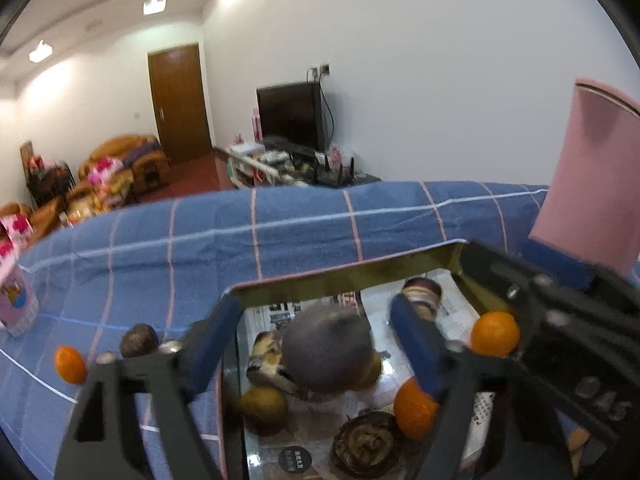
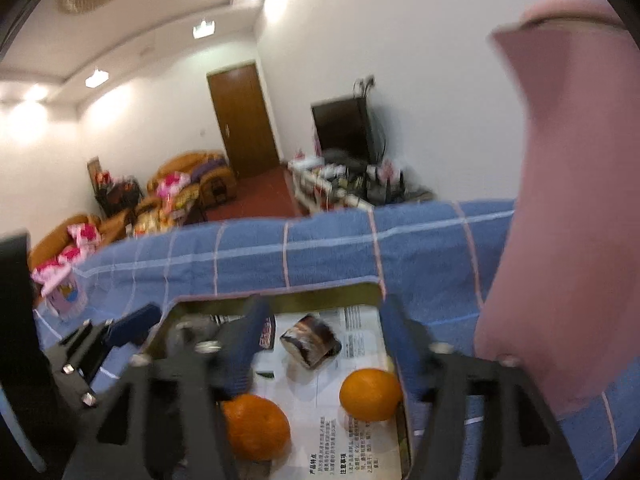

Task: Organize fruits
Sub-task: 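Open both tools to drop the mangosteen and can into the tin, then withdraw both open tools toward the remaining orange and brown fruit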

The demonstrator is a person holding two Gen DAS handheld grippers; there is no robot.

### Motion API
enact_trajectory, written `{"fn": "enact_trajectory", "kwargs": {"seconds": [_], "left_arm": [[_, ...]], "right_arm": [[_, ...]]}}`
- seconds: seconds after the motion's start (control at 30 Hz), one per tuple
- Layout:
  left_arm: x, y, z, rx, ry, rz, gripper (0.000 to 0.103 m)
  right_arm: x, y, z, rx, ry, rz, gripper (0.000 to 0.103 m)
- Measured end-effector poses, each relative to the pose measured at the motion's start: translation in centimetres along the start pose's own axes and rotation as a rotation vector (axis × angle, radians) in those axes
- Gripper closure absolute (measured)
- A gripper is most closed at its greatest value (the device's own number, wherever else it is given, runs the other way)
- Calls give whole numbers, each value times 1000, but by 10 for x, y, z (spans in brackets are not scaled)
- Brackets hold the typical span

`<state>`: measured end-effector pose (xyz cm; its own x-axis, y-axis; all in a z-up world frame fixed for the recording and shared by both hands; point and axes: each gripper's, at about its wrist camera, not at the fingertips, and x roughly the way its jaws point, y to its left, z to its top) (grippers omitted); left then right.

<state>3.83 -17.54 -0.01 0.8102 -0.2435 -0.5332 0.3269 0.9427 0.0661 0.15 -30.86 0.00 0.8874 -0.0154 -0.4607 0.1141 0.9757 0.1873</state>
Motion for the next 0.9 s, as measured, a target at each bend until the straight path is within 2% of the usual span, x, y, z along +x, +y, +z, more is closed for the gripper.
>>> {"fn": "enact_trajectory", "kwargs": {"seconds": [0.07,0.13,0.33,0.47,0.6,0.67,0.7,0.9], "left_arm": [[-9,-3,1,25,-52,16,0],[-16,-4,1,35,-84,34,0],[-22,-2,-2,23,-102,53,0],[-27,-1,-4,11,-123,71,0],[-33,2,-6,3,-153,93,0],[-35,3,-7,-1,-158,99,0],[-35,4,-7,-2,-156,97,0],[-42,6,-12,-5,-162,93,0]], "right_arm": [[-10,3,2,-5,-51,-16,29],[-15,6,6,-18,-87,-61,28],[-25,4,7,-1,-144,-166,28],[-26,4,5,0,-151,-190,28],[-39,8,1,-40,-242,-240,27],[-45,9,-4,-58,-292,-256,16],[-47,10,-5,-61,-303,-261,15],[-54,12,-10,-63,-297,-265,15]]}}
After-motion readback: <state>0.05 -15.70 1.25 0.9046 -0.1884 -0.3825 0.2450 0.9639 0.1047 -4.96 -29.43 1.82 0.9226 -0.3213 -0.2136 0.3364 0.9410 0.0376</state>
